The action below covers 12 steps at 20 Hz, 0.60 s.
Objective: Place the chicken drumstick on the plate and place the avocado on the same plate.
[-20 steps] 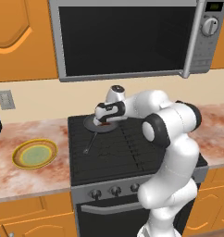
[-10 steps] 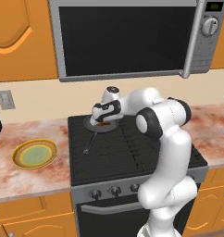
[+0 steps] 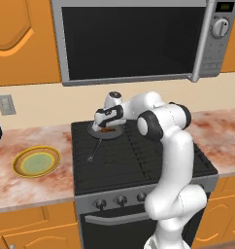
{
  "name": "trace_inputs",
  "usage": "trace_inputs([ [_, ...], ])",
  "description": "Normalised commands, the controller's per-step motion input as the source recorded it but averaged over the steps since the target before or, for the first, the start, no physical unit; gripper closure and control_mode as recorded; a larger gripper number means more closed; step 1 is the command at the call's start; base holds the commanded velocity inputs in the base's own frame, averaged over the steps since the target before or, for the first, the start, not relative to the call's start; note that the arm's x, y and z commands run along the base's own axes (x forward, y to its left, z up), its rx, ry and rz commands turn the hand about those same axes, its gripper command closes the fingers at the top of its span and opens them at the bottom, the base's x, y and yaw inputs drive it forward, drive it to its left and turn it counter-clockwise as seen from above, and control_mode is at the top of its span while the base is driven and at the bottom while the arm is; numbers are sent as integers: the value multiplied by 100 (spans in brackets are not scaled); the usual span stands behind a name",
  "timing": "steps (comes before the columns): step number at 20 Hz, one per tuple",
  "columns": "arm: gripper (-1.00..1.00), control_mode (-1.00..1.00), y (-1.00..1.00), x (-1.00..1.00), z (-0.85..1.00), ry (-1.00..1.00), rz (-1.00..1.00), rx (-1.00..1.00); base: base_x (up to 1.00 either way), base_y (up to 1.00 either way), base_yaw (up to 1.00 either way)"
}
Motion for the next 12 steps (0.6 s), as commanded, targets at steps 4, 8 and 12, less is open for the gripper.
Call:
trace_inputs([
  [4,-100,-100,6,14,-12,2,0,0,0,0,0],
  [8,-100,-100,9,0,-8,5,0,0,0,0,0],
  [12,-100,-100,10,0,-10,9,0,0,0,0,0],
])
